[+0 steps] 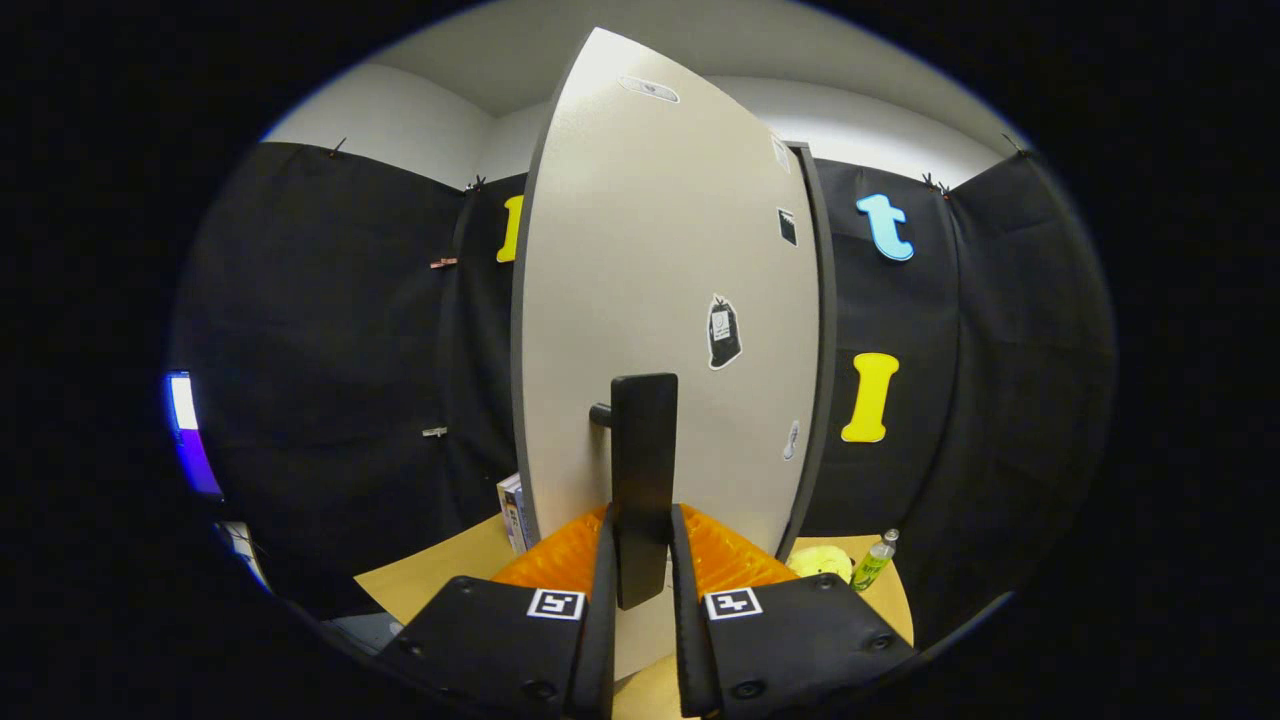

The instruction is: Open the shoe cabinet door, grab the shoes and put them into the shoe cabinet, then close the shoe cabinet door.

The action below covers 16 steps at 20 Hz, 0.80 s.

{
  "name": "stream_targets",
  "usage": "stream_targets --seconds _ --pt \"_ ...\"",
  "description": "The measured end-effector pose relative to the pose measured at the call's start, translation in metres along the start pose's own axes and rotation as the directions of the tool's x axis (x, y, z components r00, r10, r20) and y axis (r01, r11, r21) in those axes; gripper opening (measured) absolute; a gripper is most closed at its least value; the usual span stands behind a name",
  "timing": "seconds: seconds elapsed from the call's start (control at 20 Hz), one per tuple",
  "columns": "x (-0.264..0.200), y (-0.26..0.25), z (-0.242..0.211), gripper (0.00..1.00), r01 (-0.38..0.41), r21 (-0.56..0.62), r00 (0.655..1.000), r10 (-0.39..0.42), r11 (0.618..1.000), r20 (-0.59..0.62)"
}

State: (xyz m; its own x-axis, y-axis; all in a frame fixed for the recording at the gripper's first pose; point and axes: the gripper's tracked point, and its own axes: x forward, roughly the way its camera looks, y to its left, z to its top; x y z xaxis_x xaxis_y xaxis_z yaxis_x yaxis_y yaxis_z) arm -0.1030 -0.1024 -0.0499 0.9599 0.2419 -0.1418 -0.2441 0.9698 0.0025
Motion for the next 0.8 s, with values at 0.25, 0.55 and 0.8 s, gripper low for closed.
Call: stream_targets --seconds 0.25,0.55,0.8 --pt "-0.015 -0.044 0.002 0.29 0.073 0.003 0.997 -0.073 0.997 0.020" --pt "-0.023 -0.079 0.001 0.28 0.140 0.054 0.990 -0.141 0.989 0.023" --pt "-0.033 -0.099 0.002 0.24 0.181 0.061 0.983 -0.183 0.982 0.033"
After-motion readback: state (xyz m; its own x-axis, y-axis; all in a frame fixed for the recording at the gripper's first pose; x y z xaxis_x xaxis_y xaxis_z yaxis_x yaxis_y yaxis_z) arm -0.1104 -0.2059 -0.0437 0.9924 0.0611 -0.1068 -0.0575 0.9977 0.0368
